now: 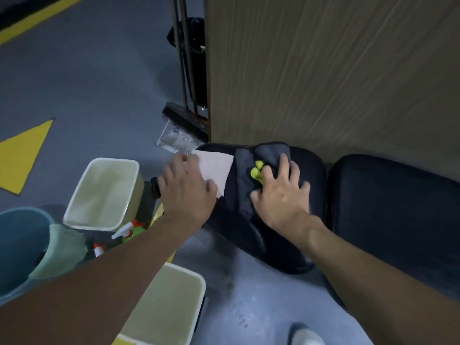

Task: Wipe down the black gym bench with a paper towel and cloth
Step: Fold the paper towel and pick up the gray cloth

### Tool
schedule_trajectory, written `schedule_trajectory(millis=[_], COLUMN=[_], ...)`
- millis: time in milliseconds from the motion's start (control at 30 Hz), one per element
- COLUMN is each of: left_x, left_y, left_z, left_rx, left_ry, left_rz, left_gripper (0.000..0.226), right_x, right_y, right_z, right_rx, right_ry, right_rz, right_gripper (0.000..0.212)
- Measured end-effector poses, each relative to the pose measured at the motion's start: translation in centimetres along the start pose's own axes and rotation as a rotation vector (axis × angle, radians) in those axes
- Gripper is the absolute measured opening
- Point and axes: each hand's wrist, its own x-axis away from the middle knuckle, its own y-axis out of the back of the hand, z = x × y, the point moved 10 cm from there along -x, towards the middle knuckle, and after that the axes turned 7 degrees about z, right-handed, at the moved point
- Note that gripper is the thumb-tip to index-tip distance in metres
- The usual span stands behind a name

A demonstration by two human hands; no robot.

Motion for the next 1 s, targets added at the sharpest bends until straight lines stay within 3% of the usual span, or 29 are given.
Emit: schedule_trajectory(millis=[100,200,300,567,733,900,1000], left_x=[0.5,-0.2,-0.9,-1.5,-1.8,-1.8,-0.9], left_y=[-1.9,-3.7,-3.8,-4.5,-5.1,-4.3,-4.1], left_z=[-3.5,-4.1,-3.9,-4.0,-3.9,-4.2,-4.4], left_rx=[-0.031,0.001,-0.021,-0.164,-0.136,-0.015,-0.026], left_ry=[-0.317,-0.405,-0.417,-0.436,-0.368,-0.324,-0.314], left_rz=[0.07,0.109,0.022,-0.102,-0.108,-0.14,-0.207], left_gripper=[0.05,0.054,0.051,0.053,0.046,0.041,0.041], right_x=[1.8,1.4,0.2,-6.8,-1.9,5.5,5.3], right_y=[-0.9,-1.9,-1.6,1.1,-0.8,-3.2,-2.4], right_z=[-0.2,0.6,1.6,0.4,0.8,1.3,0.5], right_rx=[0.107,0.197,0.205,0.115,0.146,0.207,0.153], right_ry=[0.09,0.175,0.251,0.117,0.157,0.29,0.307], right_rz=[-0.061,-0.119,-0.201,-0.179,-0.205,-0.371,-0.37], right_gripper=[0.05,0.069,0.062,0.056,0.059,0.06,0.058])
